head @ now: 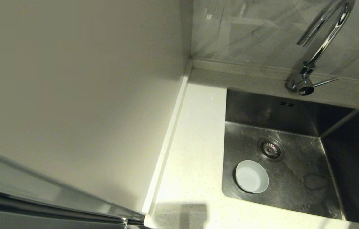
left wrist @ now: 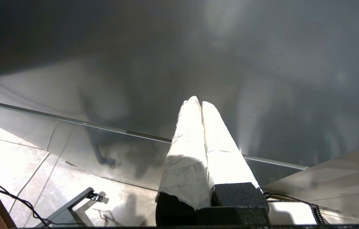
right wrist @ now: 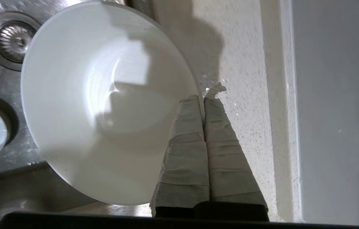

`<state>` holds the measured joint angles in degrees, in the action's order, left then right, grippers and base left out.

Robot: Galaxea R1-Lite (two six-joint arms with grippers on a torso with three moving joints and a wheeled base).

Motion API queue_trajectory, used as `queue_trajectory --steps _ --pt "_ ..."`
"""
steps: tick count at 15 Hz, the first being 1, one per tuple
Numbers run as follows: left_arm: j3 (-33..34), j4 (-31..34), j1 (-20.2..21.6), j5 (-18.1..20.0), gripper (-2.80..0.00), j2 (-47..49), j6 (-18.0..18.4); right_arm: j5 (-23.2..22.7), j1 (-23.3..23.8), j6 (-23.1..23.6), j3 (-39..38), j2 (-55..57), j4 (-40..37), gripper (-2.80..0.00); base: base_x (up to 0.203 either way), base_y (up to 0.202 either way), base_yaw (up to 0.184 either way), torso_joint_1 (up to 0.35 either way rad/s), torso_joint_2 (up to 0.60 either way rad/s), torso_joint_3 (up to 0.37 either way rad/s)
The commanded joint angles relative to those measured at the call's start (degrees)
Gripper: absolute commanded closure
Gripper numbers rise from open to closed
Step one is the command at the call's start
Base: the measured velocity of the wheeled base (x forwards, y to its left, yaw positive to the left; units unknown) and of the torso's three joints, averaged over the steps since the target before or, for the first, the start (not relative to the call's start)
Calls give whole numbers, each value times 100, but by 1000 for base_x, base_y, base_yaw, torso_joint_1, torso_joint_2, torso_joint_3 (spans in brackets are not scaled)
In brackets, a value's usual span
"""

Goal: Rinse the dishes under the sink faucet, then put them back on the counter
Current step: Put a bowl back to the table from the sink

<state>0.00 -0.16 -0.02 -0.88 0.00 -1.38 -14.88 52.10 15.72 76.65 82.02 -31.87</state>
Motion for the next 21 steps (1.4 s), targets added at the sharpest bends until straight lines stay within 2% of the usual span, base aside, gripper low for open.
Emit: queue_trajectory --steps 1,6,12,19,20,21 --pt "0 -2 2 0 0 -18 -3 -90 344 164 85 617 -44 0 0 0 0 0 0 0" --pt "0 -2 2 0 0 -18 -3 -63 441 300 694 1562 159 0 0 0 0 0 0 0" --pt "0 -2 1 -4 0 -26 -3 177 556 324 673 2156 927 0 0 0 0 0 0 0" --pt "0 -2 2 0 0 -18 -3 169 477 326 889 2515 990 0 0 0 0 0 0 0" --pt "0 -2 2 0 0 -18 -3 169 477 326 922 2546 997 -280 0 0 0 0 0 0" --pt "0 -2 2 0 0 -18 -3 169 477 331 953 2570 998 -280 0 0 0 0 0 0"
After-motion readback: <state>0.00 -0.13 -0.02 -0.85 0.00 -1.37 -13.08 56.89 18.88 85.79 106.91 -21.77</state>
